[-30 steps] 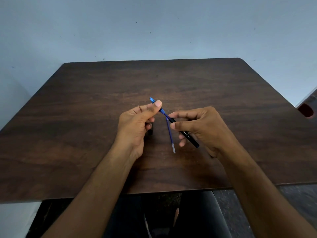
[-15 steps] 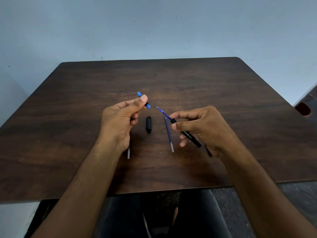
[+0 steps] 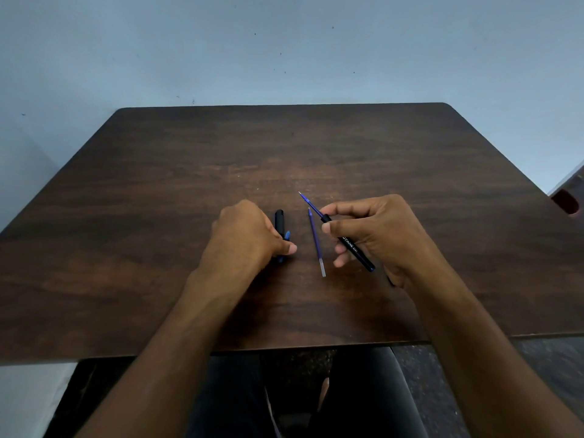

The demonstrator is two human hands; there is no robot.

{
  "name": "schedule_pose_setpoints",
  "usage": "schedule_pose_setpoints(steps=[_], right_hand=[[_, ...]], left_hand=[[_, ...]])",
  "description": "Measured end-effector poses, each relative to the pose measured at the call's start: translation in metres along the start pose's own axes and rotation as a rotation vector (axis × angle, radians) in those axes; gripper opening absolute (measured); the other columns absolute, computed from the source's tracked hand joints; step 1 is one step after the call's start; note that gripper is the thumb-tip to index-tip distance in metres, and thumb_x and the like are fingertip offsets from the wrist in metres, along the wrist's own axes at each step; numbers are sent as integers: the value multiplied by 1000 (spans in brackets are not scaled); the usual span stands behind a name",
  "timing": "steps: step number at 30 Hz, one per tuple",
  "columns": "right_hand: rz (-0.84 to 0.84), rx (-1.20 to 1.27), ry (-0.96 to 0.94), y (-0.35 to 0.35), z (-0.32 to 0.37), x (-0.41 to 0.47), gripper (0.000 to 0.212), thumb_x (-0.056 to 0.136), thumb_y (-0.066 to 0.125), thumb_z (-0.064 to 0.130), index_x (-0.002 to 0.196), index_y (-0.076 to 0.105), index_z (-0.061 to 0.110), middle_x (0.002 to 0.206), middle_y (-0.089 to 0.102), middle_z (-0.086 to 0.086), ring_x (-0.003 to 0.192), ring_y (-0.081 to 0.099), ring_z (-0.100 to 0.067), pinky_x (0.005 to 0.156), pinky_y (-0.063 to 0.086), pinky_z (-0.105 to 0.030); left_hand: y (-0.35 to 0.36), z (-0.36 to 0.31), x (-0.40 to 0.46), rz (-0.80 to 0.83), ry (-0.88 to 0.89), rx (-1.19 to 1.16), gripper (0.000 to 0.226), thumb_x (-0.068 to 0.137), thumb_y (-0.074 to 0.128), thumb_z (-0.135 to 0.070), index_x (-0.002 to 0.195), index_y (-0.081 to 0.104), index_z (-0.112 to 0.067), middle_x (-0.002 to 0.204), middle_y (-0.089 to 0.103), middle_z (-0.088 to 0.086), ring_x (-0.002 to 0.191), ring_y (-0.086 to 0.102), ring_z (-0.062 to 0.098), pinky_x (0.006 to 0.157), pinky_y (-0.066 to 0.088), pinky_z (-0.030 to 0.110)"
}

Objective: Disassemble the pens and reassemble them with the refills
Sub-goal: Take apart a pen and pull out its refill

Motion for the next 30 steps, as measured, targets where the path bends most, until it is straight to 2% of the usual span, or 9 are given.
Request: schedule_pose_setpoints(steps=[5,12,21,22,24,26,27,30], right_hand=[[-10,10,6,-2,2,-2,16,81,78,-5,91,79,7,63,68,-12,51,62,-21,47,59,-33],[-5,7,15,0,1,-2,17,81,78,-5,94,78,6,61,68,-11,51,62,-20,50,60,-36],[5,10,23,-1,1,-5,17,81,78,-5,95,78,6,66,69,-15,53,63,-22,51,62,-38],[7,9,25,-1,2,-5,17,81,78,-5,95,78,6,66,69,-15,53,63,-22,51,62,-38],[7,10,24,-1,2,-5,17,81,78,-4,95,78,6,66,69,-15,53,63,-22,51,61,-37],[4,11,22,0,1,-4,17,81,78,-4,95,79,7,65,68,-15,53,63,-22,51,61,-36],[4,12,21,0,1,-4,17,81,78,-4,95,79,7,64,68,-15,53,63,-22,51,61,-36],[2,28,5,2,2,-4,17,81,78,-4,96,79,6,63,68,-14,52,63,-22,51,59,-35]], left_hand=[[6,-4,0,39,-46,105,36,64,90,-47,86,79,-21,92,75,4,95,68,20,81,56,33],[11,-5,2,59,-62,107,49,62,90,-50,93,75,-15,101,74,6,100,68,22,89,57,39],[3,1,4,29,-35,32,40,62,90,-48,84,78,-18,90,77,4,94,70,19,87,58,38],[2,1,5,30,-36,21,38,63,89,-48,83,77,-19,88,77,3,91,70,17,85,58,36],[-1,3,6,-14,-1,-47,31,63,91,-44,77,77,-21,75,75,-2,76,68,9,70,55,25],[-3,2,5,-88,99,-155,23,63,92,-39,71,75,-24,64,70,-8,60,62,-1,53,43,13],[-4,2,4,-114,155,-224,21,64,92,-36,71,75,-26,63,70,-9,56,62,-3,49,39,8],[-1,2,1,-106,245,-473,21,65,92,-27,82,79,-26,68,76,-6,65,69,-4,57,46,4]])
Point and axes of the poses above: each hand's wrist, its own x-axis towards the middle knuckle, its own y-axis out of the palm, z = x × y, the point moved 5 cm from there along x, towards the middle knuckle
